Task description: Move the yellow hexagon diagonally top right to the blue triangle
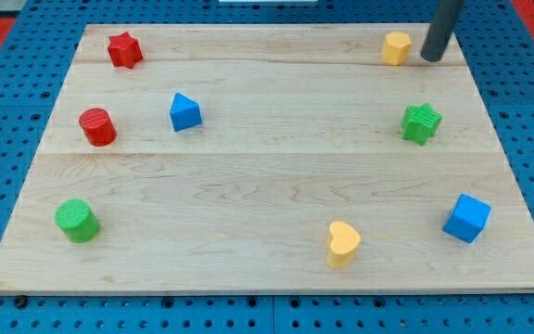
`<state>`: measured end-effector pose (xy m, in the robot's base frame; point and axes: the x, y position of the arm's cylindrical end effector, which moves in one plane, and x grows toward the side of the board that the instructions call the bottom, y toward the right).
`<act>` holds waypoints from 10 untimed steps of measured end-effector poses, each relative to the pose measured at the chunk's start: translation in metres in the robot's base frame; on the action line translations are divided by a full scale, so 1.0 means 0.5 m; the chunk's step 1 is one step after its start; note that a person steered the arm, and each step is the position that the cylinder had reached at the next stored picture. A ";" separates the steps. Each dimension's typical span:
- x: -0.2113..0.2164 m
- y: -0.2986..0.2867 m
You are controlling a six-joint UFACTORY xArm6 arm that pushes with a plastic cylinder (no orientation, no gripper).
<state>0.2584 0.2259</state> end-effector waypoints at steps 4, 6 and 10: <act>-0.068 -0.225; -0.048 -0.366; -0.044 -0.344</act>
